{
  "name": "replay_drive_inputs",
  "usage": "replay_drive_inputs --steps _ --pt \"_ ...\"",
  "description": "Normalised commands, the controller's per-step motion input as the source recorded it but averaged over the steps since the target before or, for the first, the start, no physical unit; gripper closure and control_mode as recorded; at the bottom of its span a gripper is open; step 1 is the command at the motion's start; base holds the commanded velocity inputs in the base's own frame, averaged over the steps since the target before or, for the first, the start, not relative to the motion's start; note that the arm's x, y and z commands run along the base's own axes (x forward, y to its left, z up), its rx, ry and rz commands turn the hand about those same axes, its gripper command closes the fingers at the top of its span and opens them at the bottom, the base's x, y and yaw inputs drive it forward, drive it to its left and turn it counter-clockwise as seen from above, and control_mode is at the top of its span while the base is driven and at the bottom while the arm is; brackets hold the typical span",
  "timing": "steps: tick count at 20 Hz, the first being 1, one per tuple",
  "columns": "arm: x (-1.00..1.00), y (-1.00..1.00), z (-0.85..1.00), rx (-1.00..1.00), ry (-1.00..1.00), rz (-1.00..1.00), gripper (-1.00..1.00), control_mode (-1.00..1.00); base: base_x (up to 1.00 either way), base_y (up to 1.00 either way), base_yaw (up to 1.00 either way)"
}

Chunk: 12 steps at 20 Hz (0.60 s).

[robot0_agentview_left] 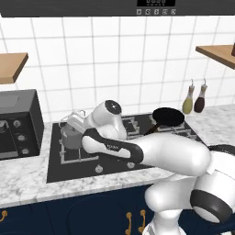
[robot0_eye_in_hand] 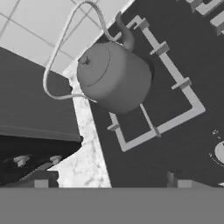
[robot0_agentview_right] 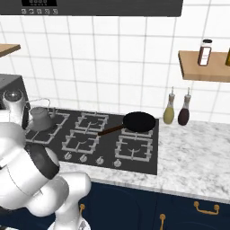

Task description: Pick the kettle from the counter and place it on a stove burner. Then turn the burner on.

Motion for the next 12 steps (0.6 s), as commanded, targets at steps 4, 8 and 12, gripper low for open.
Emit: replay_drive_inputs --steps 4,8,12 --pt "0.02 -0.90 -0.58 -0.54 0.38 0.30 -1.00 -1.00 0.00 0.00 0.00" --pt "0.10 -0.07 -0.71 -0.17 0.31 0.40 -1.00 -1.00 0.00 0.00 0.00" --pt "-0.09 0.00 -0.97 -0.08 0.33 0.21 -1.00 -1.00 0.00 0.00 0.00"
